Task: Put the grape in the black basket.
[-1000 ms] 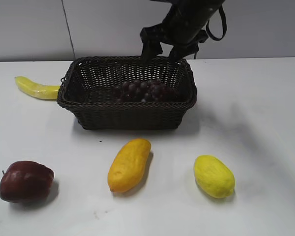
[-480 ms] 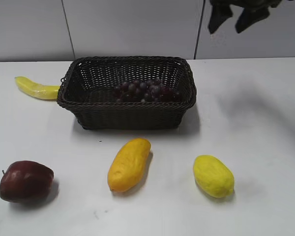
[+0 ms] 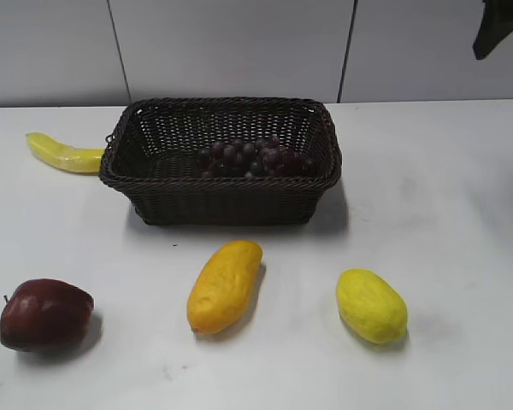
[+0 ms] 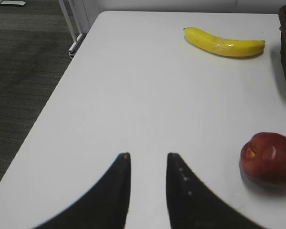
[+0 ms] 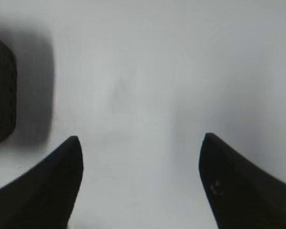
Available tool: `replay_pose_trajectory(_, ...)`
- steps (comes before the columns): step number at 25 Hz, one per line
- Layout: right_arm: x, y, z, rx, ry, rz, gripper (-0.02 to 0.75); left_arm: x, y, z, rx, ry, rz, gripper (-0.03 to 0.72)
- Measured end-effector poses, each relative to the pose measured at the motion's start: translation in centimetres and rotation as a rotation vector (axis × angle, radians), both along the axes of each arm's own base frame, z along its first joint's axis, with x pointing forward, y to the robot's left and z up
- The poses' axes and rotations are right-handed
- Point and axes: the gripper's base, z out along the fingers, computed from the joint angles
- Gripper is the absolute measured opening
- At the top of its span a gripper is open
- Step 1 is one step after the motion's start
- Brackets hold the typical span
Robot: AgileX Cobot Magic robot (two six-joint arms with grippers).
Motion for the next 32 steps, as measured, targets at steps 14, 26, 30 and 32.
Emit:
replay_pose_trajectory(14,-14.4,-0.8,-5.2,-0.011,0.131,-0.01,0.575,0.0,0.0,0.0,0.0,0.0,0.0,0.228)
replay_pose_trajectory(26,-24.4,-1.4,-9.0,-0.014,0.15,-0.013,0.575,0.0,0.0,0.0,0.0,0.0,0.0,0.228)
replay_pose_trajectory(30,-27.8,-1.5,-9.2,-0.01,0.091,-0.013,0.575,0.0,0.0,0.0,0.0,0.0,0.0,0.228)
replay_pose_trajectory(32,-29.0,-1.6,-8.5,-0.005,0.024,-0.014,0.575,0.0,0.0,0.0,0.0,0.0,0.0,0.228)
